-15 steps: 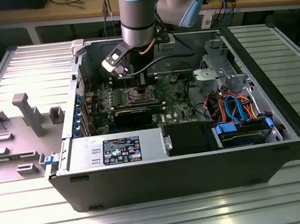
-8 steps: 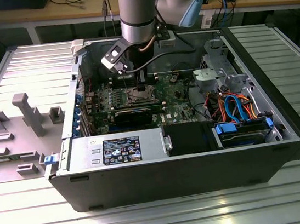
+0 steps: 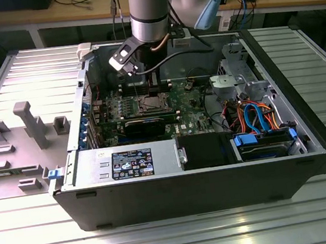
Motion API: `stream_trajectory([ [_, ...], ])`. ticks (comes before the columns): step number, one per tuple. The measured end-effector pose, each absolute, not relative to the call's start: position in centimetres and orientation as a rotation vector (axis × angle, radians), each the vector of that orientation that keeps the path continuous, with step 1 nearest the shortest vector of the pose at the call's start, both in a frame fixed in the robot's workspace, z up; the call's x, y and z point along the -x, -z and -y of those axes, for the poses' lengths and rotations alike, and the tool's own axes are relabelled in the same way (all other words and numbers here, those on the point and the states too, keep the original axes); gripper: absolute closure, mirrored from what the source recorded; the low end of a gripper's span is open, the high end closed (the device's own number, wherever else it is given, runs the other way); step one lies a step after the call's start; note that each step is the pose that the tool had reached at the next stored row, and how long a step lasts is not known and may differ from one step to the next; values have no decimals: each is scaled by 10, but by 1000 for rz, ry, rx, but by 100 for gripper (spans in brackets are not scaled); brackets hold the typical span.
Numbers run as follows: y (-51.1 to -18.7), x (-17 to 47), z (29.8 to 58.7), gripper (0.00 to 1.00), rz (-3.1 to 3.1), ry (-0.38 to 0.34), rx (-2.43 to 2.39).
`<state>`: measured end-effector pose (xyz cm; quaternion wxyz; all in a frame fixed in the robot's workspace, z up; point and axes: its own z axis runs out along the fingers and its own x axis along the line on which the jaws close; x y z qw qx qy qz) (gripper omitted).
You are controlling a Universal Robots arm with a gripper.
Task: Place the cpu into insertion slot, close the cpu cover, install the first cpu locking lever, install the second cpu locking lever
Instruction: 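Install the first cpu locking lever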
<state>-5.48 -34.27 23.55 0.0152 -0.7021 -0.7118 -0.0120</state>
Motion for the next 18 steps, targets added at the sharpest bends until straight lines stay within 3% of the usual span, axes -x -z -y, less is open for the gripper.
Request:
stream_trajectory([
  [18,-264,55,343,89,2215,38,2185],
])
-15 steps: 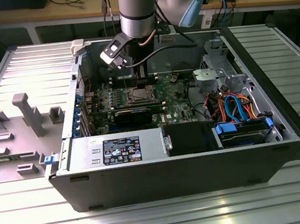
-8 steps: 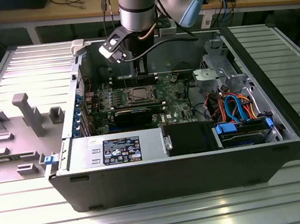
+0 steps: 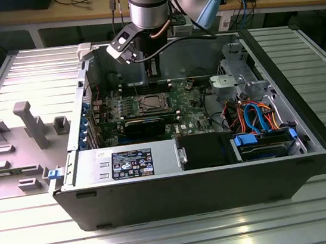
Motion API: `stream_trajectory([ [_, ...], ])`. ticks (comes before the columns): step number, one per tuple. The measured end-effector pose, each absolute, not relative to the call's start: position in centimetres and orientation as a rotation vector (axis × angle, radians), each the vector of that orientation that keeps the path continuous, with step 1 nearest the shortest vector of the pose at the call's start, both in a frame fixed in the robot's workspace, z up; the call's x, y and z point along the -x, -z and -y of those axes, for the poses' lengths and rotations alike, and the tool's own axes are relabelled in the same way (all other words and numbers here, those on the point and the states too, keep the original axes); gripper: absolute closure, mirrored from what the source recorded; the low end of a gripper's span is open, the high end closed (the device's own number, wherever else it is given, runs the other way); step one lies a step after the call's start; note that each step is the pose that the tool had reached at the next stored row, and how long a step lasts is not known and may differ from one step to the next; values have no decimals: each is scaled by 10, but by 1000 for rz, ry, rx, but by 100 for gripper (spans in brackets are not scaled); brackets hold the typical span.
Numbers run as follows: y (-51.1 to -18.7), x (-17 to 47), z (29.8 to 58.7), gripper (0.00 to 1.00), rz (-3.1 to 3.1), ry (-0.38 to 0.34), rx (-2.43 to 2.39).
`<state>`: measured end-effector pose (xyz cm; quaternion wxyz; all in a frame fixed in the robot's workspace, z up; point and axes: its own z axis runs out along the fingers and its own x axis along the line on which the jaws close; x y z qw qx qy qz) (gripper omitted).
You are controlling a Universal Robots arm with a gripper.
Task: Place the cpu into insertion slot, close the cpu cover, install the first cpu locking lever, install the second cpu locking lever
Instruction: 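Install the first cpu locking lever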
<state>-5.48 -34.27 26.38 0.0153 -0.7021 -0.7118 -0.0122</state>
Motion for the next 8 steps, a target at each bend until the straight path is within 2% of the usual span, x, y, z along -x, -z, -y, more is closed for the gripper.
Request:
stream_trajectory([
  [8,-264,55,343,89,2265,36,2131],
])
